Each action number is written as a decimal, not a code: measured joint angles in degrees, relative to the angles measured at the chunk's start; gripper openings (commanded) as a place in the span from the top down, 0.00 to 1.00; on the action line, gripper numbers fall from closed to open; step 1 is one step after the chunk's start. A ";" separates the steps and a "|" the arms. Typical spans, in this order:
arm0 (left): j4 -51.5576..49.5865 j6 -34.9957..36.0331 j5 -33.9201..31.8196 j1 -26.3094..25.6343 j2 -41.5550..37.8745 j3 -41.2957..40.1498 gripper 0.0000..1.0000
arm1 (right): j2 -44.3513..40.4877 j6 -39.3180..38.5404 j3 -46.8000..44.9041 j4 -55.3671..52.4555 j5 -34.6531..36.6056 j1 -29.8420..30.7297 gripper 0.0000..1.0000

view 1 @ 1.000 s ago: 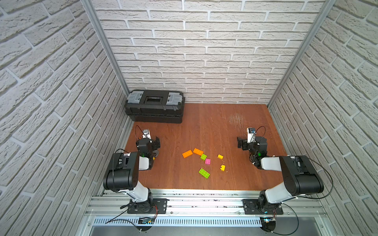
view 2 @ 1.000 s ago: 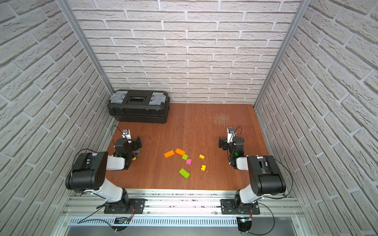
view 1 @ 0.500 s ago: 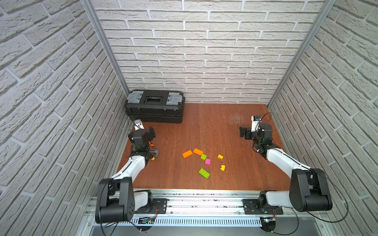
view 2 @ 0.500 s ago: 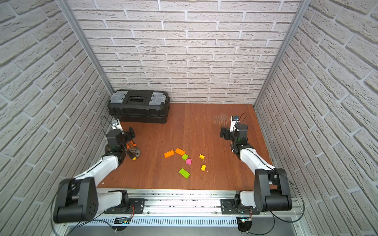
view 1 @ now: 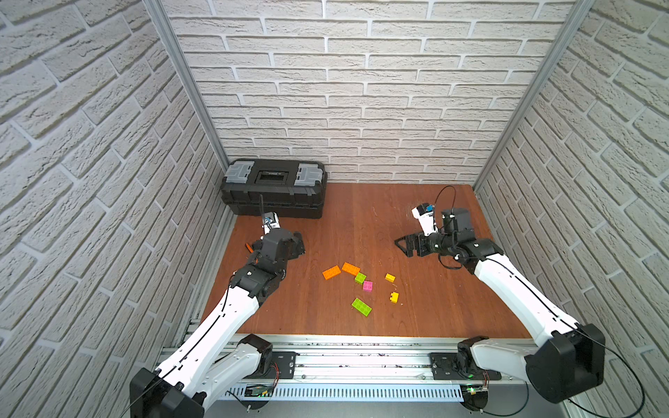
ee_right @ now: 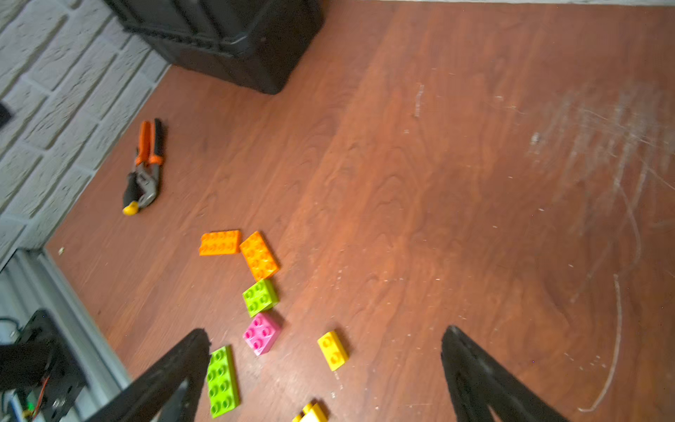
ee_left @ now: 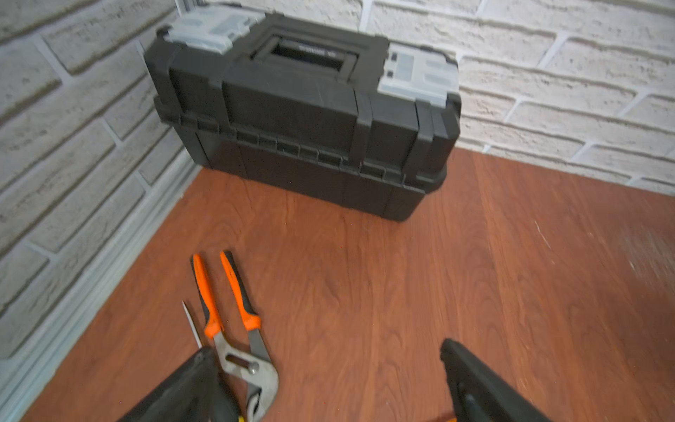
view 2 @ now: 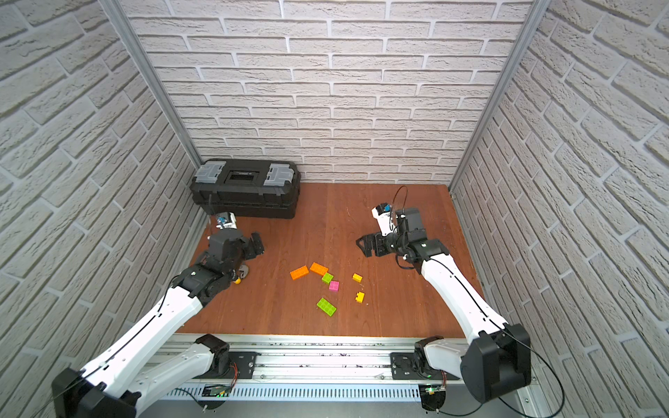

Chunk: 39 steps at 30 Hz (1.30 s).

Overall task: Assemble a carrot with lego
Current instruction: Pick up the lego brick from the center of the board.

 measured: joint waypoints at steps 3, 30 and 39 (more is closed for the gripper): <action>-5.07 -5.38 -2.08 -7.02 2.58 0.02 0.02 | 2.01 -1.60 3.74 -3.93 1.07 4.24 0.19; -16.96 -27.28 0.72 -22.64 -21.81 -12.13 0.02 | 52.28 -11.54 37.40 -13.40 12.11 24.68 0.29; -16.63 -27.32 2.29 -23.17 -21.09 -13.97 0.02 | 54.27 -12.13 37.05 -13.94 14.03 25.03 0.38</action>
